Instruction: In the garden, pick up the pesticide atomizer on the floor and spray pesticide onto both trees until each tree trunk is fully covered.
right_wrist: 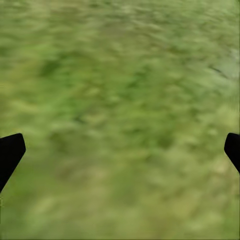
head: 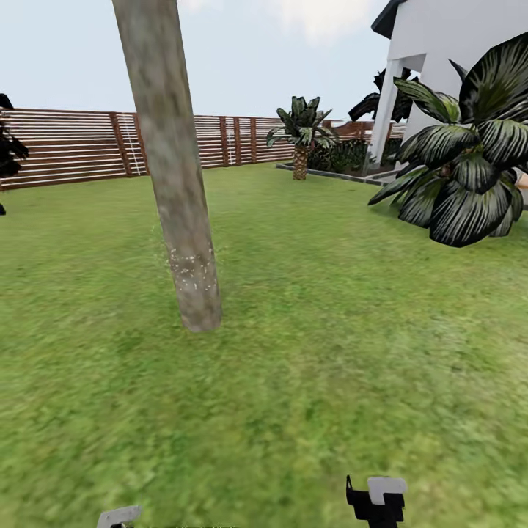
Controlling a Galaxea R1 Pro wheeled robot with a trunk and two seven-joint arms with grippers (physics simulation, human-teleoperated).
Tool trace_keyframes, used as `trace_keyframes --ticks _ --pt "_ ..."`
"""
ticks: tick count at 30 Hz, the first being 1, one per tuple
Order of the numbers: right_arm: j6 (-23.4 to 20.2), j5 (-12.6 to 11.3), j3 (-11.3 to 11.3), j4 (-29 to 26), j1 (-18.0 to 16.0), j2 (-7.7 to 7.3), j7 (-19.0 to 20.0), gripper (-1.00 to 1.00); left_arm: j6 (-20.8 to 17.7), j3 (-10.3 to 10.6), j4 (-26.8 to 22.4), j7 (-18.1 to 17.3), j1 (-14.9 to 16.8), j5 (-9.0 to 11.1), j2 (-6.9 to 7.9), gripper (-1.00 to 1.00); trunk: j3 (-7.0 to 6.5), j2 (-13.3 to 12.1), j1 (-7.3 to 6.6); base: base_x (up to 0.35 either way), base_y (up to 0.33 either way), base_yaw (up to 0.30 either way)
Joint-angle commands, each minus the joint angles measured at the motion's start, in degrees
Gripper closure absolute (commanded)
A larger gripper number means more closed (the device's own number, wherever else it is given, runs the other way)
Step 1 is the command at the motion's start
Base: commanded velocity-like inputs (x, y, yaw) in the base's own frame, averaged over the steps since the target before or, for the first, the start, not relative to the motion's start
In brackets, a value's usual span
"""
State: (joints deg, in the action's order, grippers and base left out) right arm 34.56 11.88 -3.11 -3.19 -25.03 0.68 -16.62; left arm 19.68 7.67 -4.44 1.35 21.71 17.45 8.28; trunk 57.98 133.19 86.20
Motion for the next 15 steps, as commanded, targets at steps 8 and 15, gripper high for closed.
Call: trace_keyframes --ticks 8,15 --pt "0.1 0.5 -0.3 0.1 0.0 0.10 -0.4 -1.00 0.2 0.5 0.0 0.1 -0.1 0.6 0.17 1.00 -0.05 0.0 -0.01 -0.001 -0.022 0.284" --pt "0.1 0.6 -0.3 0.0 0.0 -0.06 -0.3 -1.00 0.1 -0.2 0.0 0.1 -0.1 1.9 0.60 1.00 -0.05 0.0 -0.01 0.000 0.000 0.284"
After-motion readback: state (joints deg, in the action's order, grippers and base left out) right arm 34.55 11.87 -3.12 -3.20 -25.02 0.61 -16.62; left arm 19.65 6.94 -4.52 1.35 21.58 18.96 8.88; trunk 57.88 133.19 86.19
